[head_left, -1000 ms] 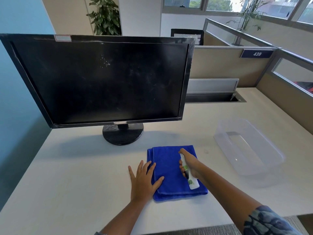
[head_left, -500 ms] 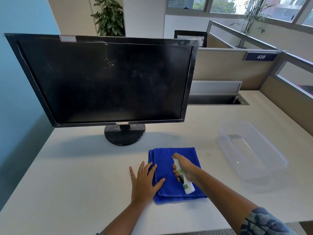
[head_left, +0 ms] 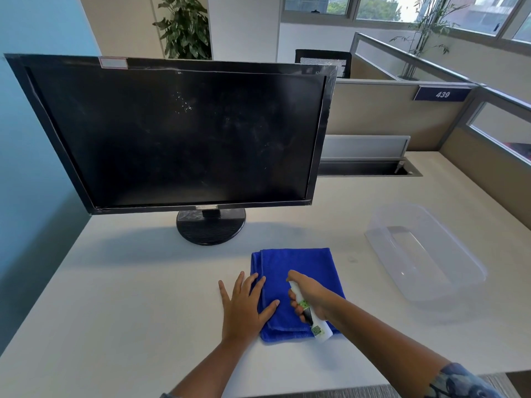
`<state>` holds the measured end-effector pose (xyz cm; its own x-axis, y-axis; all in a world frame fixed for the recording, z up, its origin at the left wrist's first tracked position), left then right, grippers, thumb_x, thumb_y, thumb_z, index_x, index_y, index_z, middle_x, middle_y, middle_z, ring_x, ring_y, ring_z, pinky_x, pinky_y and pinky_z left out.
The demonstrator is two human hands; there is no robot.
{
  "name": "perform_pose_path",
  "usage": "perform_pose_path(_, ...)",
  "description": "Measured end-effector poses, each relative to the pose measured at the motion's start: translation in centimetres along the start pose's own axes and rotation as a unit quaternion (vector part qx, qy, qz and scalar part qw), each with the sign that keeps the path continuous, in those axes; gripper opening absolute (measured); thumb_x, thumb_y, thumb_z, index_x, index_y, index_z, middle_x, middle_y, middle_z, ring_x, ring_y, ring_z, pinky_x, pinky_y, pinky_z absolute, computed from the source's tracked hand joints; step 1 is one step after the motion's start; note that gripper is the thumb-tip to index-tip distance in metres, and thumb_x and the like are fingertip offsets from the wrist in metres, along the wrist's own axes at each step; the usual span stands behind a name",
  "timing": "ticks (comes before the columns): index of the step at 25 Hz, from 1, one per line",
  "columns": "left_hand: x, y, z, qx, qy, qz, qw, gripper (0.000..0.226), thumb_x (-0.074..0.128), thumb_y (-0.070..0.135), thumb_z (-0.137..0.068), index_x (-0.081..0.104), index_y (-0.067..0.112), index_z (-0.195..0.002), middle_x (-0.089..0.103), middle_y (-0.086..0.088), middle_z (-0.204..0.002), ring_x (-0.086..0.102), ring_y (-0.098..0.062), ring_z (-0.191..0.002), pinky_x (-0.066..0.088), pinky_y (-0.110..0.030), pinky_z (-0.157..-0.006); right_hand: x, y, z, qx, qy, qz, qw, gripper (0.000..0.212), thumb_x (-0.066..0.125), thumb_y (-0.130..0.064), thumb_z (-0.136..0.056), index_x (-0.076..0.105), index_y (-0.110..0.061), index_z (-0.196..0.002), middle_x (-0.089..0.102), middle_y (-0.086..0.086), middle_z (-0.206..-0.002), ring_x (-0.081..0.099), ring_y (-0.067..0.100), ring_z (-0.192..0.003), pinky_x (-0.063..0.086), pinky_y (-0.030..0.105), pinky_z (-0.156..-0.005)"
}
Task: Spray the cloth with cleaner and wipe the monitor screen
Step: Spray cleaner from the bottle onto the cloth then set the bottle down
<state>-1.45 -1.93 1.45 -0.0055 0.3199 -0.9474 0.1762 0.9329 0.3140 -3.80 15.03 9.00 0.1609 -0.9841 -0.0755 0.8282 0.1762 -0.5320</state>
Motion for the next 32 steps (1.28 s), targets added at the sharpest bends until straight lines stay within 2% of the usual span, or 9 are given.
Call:
perform_pose_path(15, -0.1, 0.0, 0.0, 0.007, 0.011, 0.003, 1.000, 0.073, 0.021, 0.071, -0.091, 0.061, 0.021, -0.125, 0.060, -0.003, -0.128, 0.053, -0.031, -0.122, 0.008, -0.061, -0.104, -4.4, 1.5, 1.5, 0.012, 0.030, -0.047, 0.998, 0.044, 0.051, -0.045, -0.081, 0.047, -0.013, -0.053, 0.049, 0.004, -0.051, 0.040, 0.015, -0.039, 0.037, 0.020, -0.045)
perform_pose_path(19, -0.1, 0.0, 0.0, 0.009, 0.014, 0.003, 1.000, 0.073, 0.021, 0.071, -0.091, 0.062, 0.020, -0.124, 0.060, -0.003, -0.127, 0.053, -0.031, -0.121, 0.009, -0.061, -0.104, -5.4, 0.8, 1.6, -0.009, 0.059, -0.065, 0.996, 0.044, 0.046, -0.042, -0.085, 0.045, -0.013, -0.052, 0.046, 0.004, -0.050, 0.037, 0.015, -0.040, 0.033, 0.022, -0.046)
perform_pose_path(23, -0.3, 0.1, 0.1, 0.010, 0.012, 0.004, 1.000, 0.074, 0.019, 0.071, -0.091, 0.062, 0.020, -0.124, 0.061, -0.003, -0.127, 0.054, -0.031, -0.120, 0.007, -0.059, -0.105, -5.1, -0.1, 1.7, -0.018, 0.052, -0.078, 0.995, 0.046, 0.047, -0.045, -0.084, 0.044, -0.013, -0.052, 0.046, 0.004, -0.050, 0.037, 0.015, -0.041, 0.033, 0.022, -0.046)
perform_pose_path(26, -0.3, 0.0, 0.0, 0.008, 0.004, 0.004, 1.000, 0.074, 0.020, 0.071, -0.091, 0.061, 0.021, -0.125, 0.060, -0.002, -0.128, 0.052, -0.030, -0.122, 0.002, -0.057, -0.106, -4.5, -0.3, 1.5, -0.046, 0.072, -0.070, 0.994, 0.047, 0.045, -0.044, -0.087, 0.043, -0.013, -0.051, 0.047, 0.004, -0.049, 0.037, 0.015, -0.040, 0.033, 0.023, -0.047)
perform_pose_path(28, -0.1, -0.1, 0.0, 0.008, -0.001, 0.001, 1.000, 0.073, 0.020, 0.071, -0.090, 0.061, 0.021, -0.126, 0.059, -0.002, -0.129, 0.052, -0.030, -0.122, 0.002, -0.058, -0.106, -4.2, -0.5, 1.6, -0.079, 0.076, -0.071, 0.991, 0.052, 0.048, -0.049, -0.088, 0.045, -0.012, -0.052, 0.049, 0.005, -0.048, 0.041, 0.016, -0.039, 0.035, 0.023, -0.046)
perform_pose_path(30, 0.1, -0.2, 0.0, 0.008, -0.002, 0.000, 1.000, 0.073, 0.022, 0.072, -0.090, 0.060, 0.021, -0.126, 0.059, -0.002, -0.129, 0.052, -0.030, -0.123, 0.005, -0.059, -0.106, -4.5, -1.0, 2.1, -0.141, 0.101, -0.068, 0.982, 0.054, 0.056, -0.057, -0.084, 0.051, -0.011, -0.056, 0.054, 0.007, -0.052, 0.048, 0.018, -0.044, 0.042, 0.025, -0.046)
perform_pose_path(32, 0.1, -0.2, 0.0, 0.009, -0.001, -0.001, 1.000, 0.073, 0.022, 0.072, -0.090, 0.061, 0.022, -0.126, 0.059, -0.002, -0.129, 0.052, -0.030, -0.122, 0.007, -0.060, -0.105, -5.4, -1.5, 2.7, -0.221, 0.142, -0.062, 0.963, 0.042, 0.063, -0.047, -0.083, 0.058, -0.008, -0.070, 0.057, 0.010, -0.063, 0.054, 0.018, -0.053, 0.046, 0.028, -0.051)
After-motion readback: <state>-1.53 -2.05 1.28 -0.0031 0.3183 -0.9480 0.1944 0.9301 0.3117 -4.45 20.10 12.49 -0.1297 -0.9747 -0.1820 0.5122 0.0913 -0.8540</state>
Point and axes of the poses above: each hand's wrist, its own z-axis away from the middle knuckle, its own x-axis out of the palm, y = z × x, the point moved 1 cm from there along -z, towards the middle knuckle
